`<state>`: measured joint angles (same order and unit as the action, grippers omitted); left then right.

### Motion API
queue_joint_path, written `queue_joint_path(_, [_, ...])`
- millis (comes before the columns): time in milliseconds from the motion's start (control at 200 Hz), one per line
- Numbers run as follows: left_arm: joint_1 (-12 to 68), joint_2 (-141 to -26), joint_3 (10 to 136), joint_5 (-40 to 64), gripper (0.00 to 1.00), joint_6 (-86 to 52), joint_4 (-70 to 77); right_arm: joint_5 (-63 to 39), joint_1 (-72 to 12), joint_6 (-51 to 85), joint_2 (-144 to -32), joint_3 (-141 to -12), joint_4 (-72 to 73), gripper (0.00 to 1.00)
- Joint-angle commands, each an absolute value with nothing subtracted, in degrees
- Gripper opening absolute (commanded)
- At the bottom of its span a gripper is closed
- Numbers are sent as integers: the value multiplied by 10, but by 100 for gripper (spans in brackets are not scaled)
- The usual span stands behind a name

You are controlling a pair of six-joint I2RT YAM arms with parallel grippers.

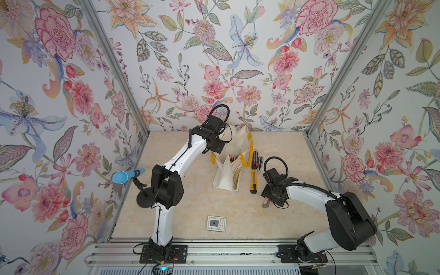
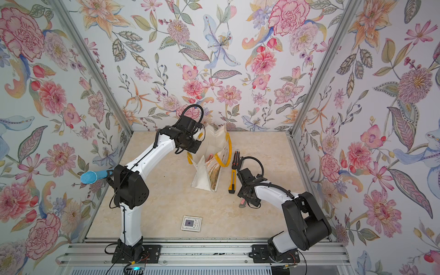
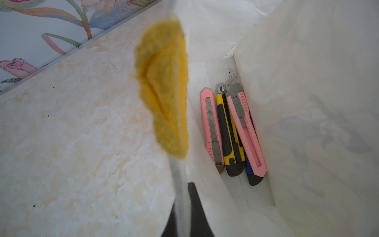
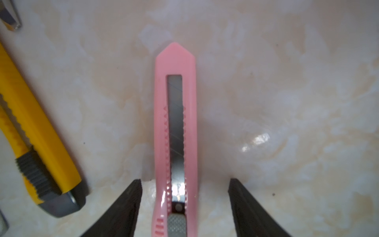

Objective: Place the art knife into the pouch
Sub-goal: Pick up the utility knife at the center of the board.

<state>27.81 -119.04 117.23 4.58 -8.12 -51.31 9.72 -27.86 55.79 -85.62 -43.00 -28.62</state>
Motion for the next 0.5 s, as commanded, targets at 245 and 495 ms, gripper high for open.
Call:
queue_joint_path(245, [282,-1171,1159,43,0,-76,-523,83,-280,573,-907,-423,-270,35])
queue_joint_path(495, [281,-1173,1164,39,0,-74,-525,92,-277,560,-920,-452,-273,24])
